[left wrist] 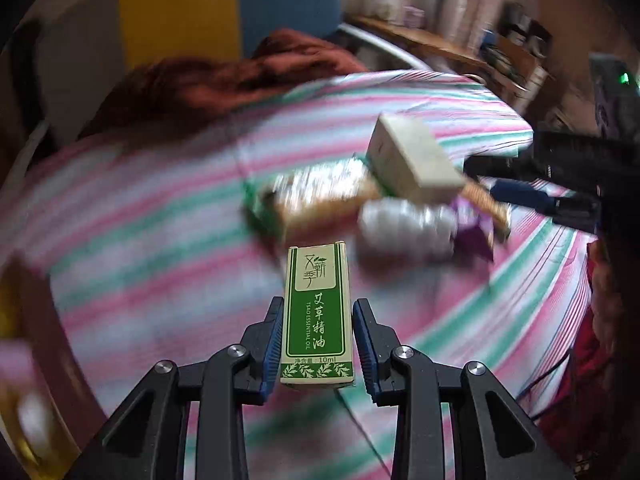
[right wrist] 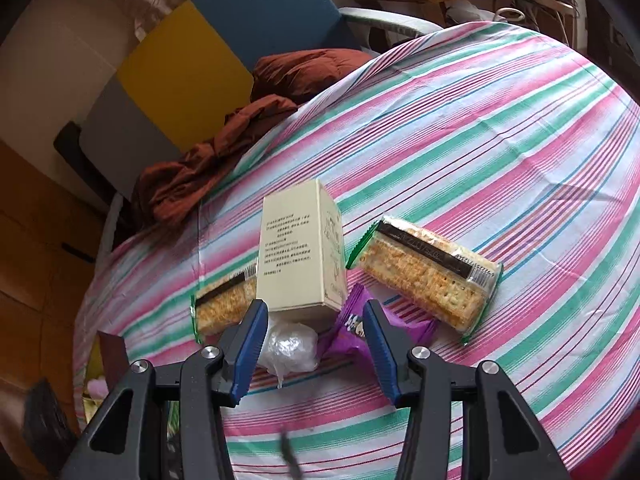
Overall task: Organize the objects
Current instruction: 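Grasp the green essential-oil box with the left tool, then lift the green box with the left tool while the right tool grasps the cream box, then carry the green box and cream box into the tray and release both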
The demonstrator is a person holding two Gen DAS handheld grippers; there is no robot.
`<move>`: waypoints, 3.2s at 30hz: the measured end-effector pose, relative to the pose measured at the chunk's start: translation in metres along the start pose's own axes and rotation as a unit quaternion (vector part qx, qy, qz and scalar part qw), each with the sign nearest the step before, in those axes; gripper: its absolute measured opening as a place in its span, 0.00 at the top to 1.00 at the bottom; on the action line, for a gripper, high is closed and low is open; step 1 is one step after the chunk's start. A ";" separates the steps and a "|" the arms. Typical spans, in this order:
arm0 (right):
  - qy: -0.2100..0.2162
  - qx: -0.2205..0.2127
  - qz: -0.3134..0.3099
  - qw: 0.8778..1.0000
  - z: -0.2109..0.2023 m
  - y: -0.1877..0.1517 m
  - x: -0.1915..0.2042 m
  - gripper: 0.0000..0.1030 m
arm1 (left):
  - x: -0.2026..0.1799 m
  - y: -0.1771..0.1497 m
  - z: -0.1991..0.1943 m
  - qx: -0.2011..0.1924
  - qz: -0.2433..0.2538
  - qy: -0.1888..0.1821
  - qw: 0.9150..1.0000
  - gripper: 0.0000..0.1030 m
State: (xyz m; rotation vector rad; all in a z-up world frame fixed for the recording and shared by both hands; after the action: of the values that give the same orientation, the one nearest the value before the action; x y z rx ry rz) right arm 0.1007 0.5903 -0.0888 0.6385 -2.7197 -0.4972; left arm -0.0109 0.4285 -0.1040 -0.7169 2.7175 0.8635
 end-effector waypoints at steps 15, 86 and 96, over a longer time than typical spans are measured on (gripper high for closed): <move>-0.039 0.009 -0.072 0.997 0.043 0.028 0.046 0.47 | 0.002 -0.038 0.014 -0.034 -0.002 0.027 0.999 0.70; 0.172 -0.024 -0.301 0.938 -0.079 -0.164 0.253 0.51 | 0.124 -0.135 -0.222 -0.223 -0.156 0.157 0.949 0.70; 0.140 -0.017 -0.330 0.933 -0.070 -0.197 0.282 0.51 | 0.185 -0.169 -0.261 -0.243 -0.236 0.171 0.925 0.70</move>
State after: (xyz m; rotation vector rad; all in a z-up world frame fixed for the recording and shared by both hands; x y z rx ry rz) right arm -0.0427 0.2729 -0.0452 1.4978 -2.1756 -0.5425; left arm -0.0966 0.0834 -0.0362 -1.6783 2.4089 1.3937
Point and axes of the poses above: each gripper's, at about its wrist camera, not at the fingertips, and z roughly the way its jaws point, x to its left, y to its top, the point moved 5 cm from there along z, roughly the way its jaws point, and after that the axes turned 15 degrees about -y, right-handed, at the moved point
